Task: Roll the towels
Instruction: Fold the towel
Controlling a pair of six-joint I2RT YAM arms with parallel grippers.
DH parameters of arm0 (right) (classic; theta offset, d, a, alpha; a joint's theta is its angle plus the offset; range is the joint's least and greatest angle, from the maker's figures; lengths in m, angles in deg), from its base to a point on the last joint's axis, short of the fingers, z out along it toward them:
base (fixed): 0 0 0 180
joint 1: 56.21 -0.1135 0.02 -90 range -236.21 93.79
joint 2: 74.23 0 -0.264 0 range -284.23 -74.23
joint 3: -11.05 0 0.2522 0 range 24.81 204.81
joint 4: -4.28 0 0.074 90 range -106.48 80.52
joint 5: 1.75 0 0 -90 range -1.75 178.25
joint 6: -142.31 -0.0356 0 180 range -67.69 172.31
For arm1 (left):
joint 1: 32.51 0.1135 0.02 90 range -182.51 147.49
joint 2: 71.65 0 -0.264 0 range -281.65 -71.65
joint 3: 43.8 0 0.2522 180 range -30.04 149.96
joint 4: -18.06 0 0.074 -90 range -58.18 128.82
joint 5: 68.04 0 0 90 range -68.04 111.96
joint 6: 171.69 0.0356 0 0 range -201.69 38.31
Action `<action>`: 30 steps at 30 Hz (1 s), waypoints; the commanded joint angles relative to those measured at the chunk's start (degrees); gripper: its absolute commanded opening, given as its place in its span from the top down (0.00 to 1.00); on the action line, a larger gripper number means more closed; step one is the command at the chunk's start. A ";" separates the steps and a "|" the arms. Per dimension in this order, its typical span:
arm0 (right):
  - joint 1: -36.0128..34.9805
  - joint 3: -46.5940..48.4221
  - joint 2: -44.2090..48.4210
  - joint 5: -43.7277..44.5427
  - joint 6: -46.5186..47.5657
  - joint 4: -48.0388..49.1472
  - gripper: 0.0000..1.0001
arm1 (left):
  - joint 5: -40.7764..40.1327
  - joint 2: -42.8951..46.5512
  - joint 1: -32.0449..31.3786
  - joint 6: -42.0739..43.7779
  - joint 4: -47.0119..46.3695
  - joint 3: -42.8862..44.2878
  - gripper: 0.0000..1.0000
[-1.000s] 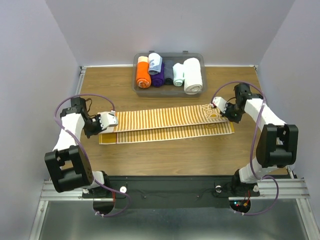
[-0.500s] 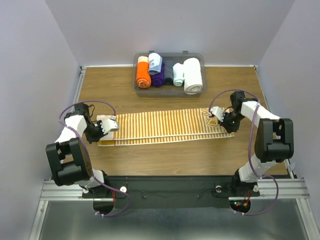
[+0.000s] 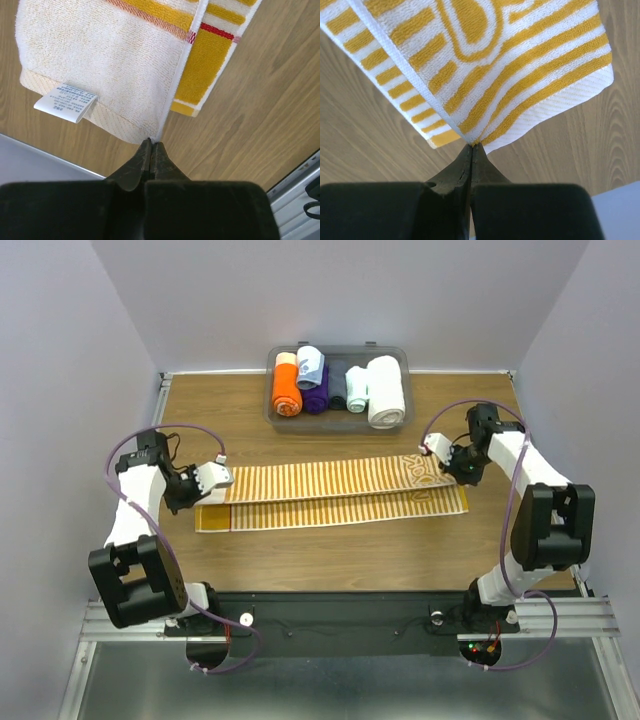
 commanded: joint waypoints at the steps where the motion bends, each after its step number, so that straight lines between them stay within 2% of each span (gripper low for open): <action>1: 0.59 -3.21 4.04 2.51 3.88 -2.29 0.99 | -1.52 3.51 0.64 1.80 4.68 -1.64 1.00; 10: 1.03 -7.53 0.27 2.79 3.81 0.96 0.99 | -4.26 1.32 0.64 0.84 -1.99 -9.92 1.00; 17: 0.94 -7.45 -4.04 2.17 1.79 3.51 0.99 | -3.64 -5.09 0.29 -2.24 -7.10 -13.17 1.00; 26: 0.33 -8.59 -2.46 1.90 1.43 3.43 0.99 | -5.05 -7.74 0.29 -3.82 -10.61 -13.97 1.00; 30: 0.41 -5.26 -0.53 2.69 0.91 2.38 0.99 | -3.29 -6.95 0.73 -4.17 -6.94 -9.84 1.00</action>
